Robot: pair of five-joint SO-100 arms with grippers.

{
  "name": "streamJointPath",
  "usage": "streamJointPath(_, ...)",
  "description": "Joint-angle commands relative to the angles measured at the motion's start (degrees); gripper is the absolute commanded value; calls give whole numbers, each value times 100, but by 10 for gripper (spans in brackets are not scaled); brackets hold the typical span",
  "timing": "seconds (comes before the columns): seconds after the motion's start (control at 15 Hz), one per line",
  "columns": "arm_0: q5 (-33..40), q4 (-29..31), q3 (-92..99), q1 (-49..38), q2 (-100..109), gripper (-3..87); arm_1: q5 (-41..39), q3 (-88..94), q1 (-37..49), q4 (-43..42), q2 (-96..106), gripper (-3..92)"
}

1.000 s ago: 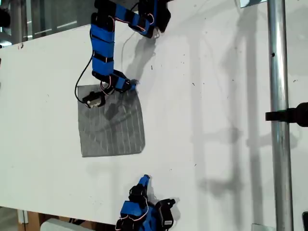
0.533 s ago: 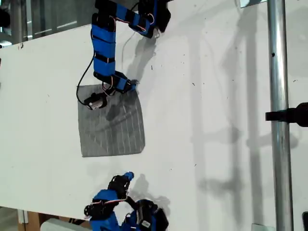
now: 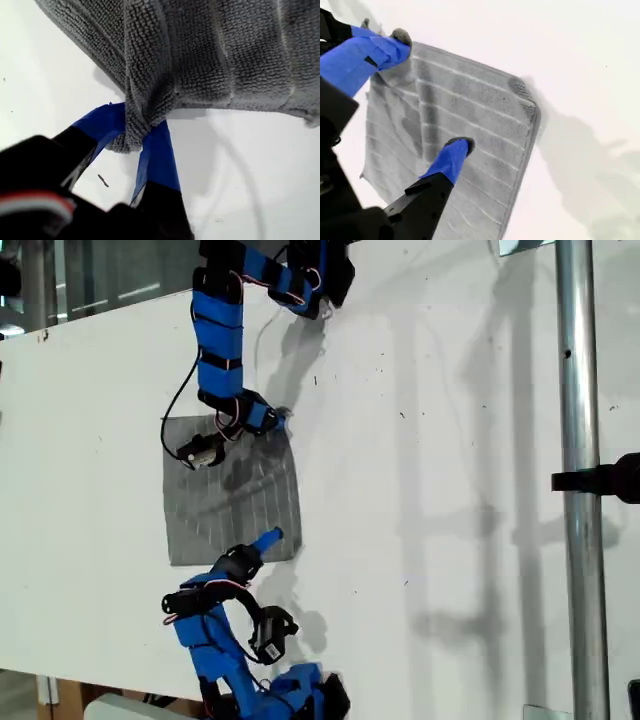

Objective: Grasp corners of a towel and fold twice.

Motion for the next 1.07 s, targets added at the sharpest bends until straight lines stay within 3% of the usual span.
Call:
streamJointPath(0.0,9,-861,888,-114,97,312,79,18,-132,-44,510,-2)
streamJointPath(0.27,-158,-2145,1925,-237,-281,280,141,88,-220,18,686,-2)
streamJointPath(0.47,-141,-2470,1942,-536,-756,267,176,105,-281,123,844,-2)
streamJointPath(0.6,-105,-2268,1635,-668,-1063,260,211,114,-343,246,1063,-2)
streamJointPath(0.8,-246,-940,387,-413,-2443,214,255,237,-360,580,1802,-2)
streamJointPath(1.0,0,-352,-703,-44,-3015,-29,246,650,-193,712,2769,-2)
